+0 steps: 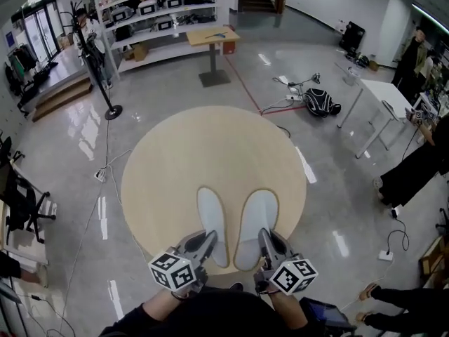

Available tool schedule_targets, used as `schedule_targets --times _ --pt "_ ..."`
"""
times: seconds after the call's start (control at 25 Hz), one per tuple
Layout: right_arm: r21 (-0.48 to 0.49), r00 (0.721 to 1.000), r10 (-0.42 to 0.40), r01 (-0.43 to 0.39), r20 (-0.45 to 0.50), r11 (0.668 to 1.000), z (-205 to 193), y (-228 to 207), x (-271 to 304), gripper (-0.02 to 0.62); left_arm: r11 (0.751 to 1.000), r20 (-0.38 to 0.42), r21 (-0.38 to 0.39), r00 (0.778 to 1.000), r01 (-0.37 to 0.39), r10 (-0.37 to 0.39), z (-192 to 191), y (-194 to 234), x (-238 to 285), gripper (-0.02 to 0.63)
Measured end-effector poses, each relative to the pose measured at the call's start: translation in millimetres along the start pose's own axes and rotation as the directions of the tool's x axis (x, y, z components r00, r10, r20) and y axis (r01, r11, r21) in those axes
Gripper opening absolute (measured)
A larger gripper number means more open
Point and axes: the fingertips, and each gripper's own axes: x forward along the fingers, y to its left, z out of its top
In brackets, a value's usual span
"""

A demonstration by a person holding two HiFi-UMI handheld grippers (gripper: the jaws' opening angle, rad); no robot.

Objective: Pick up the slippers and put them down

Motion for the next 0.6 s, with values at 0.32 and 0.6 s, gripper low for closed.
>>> schedule_targets --times 0.32,0.6 --pt "0.023 1.000 -0.018 0.019 -0.019 1.000 4 -29 -34 0.028 0.998 -0.040 -0.038 0.998 -0.059 0.057 -19 -22 6 0.031" --pt "-0.012 0.995 -0.094 0.095 0.041 0.995 24 -51 -40 0.028 0.999 -0.067 -0.050 0.998 0.000 -0.003 -18 -21 37 0.031"
